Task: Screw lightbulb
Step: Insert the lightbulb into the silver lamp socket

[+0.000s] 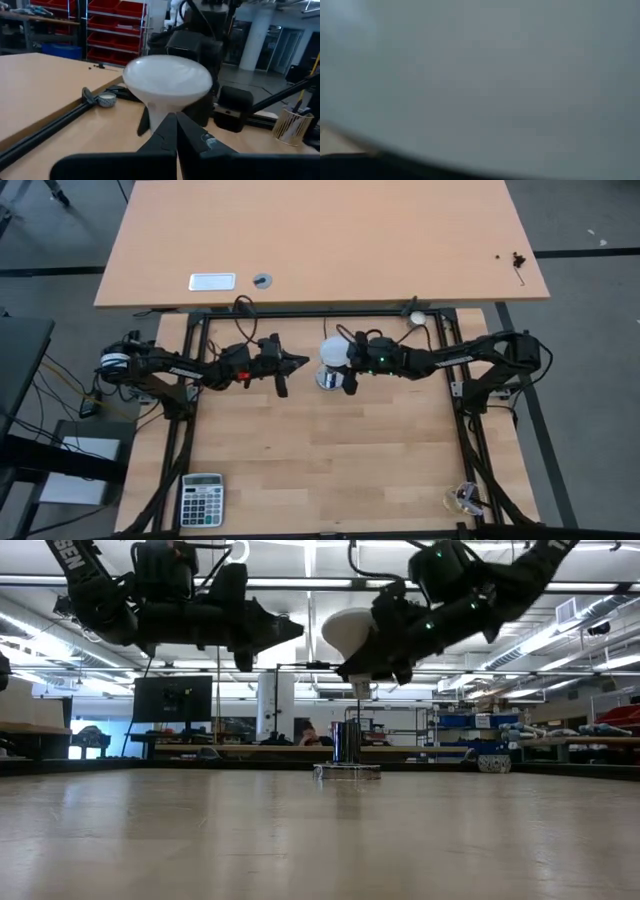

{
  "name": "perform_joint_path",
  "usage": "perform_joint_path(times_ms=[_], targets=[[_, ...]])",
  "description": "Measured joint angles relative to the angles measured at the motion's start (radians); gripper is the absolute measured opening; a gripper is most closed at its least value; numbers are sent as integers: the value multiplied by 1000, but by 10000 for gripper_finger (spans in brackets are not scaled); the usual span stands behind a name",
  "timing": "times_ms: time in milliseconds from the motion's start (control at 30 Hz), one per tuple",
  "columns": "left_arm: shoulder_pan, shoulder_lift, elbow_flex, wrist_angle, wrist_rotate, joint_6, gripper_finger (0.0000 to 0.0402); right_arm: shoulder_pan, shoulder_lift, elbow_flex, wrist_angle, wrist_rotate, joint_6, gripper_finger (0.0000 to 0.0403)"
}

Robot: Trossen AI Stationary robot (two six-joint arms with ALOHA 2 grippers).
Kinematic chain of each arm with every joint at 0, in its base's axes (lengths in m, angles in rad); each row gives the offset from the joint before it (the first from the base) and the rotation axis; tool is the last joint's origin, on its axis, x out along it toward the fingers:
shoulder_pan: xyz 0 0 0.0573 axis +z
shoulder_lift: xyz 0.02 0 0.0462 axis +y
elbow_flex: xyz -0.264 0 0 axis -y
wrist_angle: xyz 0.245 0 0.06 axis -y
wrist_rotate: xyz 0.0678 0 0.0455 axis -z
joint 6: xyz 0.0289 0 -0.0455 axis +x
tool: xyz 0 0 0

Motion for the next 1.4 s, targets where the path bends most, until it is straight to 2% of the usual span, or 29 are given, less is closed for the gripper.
perform_joint_path(times_ms=[133, 433, 600, 800, 1067, 1400], targets=[[0, 0, 1, 8, -2, -1, 0, -2, 56, -52, 211, 0, -15, 153], [0, 0, 2, 60, -4, -1, 0, -3, 238, -58, 423, -6, -42, 153], [0, 0, 11, 73, 3, 0, 0, -24, 269, -59, 438, -9, -45, 153], [0, 0, 78, 54, 36, 32, 0, -46, 267, -59, 444, -10, -65, 153], [0, 1, 223, -221, 51, 117, 0, -52, 267, -59, 428, -24, -65, 153], [1, 1, 272, -307, 42, 145, 0, -47, 267, -59, 428, -25, -55, 153]])
